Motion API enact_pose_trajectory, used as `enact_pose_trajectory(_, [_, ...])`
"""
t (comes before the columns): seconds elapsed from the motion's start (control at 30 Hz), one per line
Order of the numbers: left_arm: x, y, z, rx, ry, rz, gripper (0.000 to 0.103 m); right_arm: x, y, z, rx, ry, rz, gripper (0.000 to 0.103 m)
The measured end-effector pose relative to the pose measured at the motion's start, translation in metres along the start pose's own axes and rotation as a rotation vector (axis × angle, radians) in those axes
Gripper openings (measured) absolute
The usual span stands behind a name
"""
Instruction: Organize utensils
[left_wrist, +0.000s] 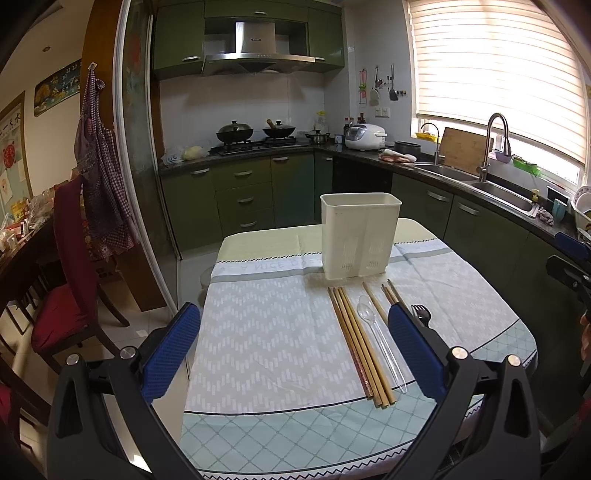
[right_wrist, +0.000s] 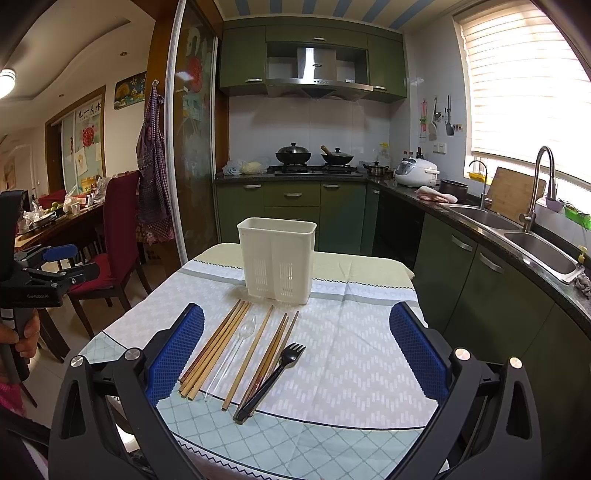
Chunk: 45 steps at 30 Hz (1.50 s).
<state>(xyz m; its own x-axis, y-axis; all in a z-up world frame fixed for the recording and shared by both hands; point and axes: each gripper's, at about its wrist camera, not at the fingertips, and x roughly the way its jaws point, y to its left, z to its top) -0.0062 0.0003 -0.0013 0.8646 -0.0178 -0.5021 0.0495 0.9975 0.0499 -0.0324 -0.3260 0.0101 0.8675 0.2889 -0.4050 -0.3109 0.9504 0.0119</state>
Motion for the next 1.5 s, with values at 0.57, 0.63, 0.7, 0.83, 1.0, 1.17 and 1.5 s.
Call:
enact_pose_trajectory(0.57, [0.0009, 0.0028, -0.003, -0.006, -0.012, 0.018, 0.097, 0.0039, 0.0006, -0.0011, -0.001, 0.002, 0.002, 0.099])
enact_pose_trajectory(0.63, [0.0008, 0.0039, -0.0029, -0.007, -0.011, 0.017, 0.097, 0.0042, 0.0006, -0.0014, -0.002, 0.001, 0.004, 0.099])
enact_pose_trajectory(0.7, [0.0008, 0.0037, -0.0029, -0.006, -0.012, 0.018, 0.097, 0.0034, -0.0016, -0.0014, -0.001, 0.002, 0.004, 0.099])
enact_pose_trajectory(0.83, [0.0007, 0.0039, -0.0027, -0.007, -0.011, 0.018, 0.097, 0.004, -0.0008, -0.0015, -0.002, 0.003, 0.003, 0.099])
enact_pose_trajectory(1.0, [0.001, 0.004, -0.0029, -0.007, -0.011, 0.017, 0.097, 0.0039, -0.0006, -0.0015, -0.002, 0.003, 0.003, 0.099])
enact_pose_trajectory(1.17, [0.0009, 0.004, -0.0038, -0.007, -0.011, 0.017, 0.097, 0.0037, -0.0007, -0.0016, -0.002, 0.003, 0.003, 0.099])
enact_pose_trajectory(1.5, [0.001, 0.0039, -0.0044, -0.007, -0.011, 0.016, 0.097, 0.0039, -0.0009, -0.0017, -0.001, 0.004, 0.003, 0.099])
